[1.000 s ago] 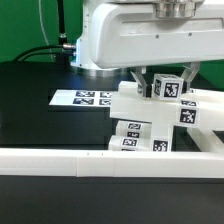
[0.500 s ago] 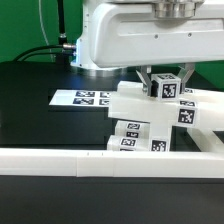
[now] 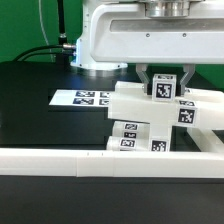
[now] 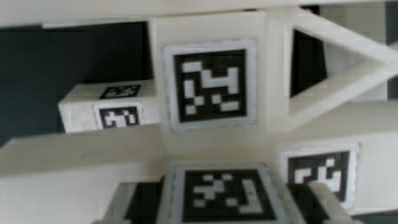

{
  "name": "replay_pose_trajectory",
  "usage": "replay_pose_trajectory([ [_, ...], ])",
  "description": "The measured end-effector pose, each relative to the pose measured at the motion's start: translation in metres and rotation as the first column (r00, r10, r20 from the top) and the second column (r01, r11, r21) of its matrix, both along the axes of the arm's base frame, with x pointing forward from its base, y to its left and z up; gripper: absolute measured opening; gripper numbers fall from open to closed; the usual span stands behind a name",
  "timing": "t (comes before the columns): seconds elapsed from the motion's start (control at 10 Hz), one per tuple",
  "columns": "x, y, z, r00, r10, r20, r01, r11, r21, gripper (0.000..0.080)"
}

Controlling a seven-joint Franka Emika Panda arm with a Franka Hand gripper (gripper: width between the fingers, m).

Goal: Assemble chair

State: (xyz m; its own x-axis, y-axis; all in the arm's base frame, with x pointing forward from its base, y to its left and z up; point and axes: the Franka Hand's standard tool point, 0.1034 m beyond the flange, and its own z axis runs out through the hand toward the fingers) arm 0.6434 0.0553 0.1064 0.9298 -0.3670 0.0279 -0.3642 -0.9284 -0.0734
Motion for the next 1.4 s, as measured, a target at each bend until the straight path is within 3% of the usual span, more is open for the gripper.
replay_pose_trajectory([
  [0.7, 0.000, 0.003, 0.000, 0.905, -0.425, -0.036, 0.426, 0.904, 0.034, 0.0266],
  [1.1, 0.001, 0.007, 0.001, 0.784, -0.616, -0.070, 0.620, 0.783, 0.056, 0.0266],
  [1.3, 0.001, 0.010, 0.001, 0.664, -0.741, -0.102, 0.747, 0.661, 0.064, 0.0266],
  [1.4, 0.001, 0.011, 0.000, 0.647, -0.755, -0.108, 0.762, 0.644, 0.066, 0.0266],
])
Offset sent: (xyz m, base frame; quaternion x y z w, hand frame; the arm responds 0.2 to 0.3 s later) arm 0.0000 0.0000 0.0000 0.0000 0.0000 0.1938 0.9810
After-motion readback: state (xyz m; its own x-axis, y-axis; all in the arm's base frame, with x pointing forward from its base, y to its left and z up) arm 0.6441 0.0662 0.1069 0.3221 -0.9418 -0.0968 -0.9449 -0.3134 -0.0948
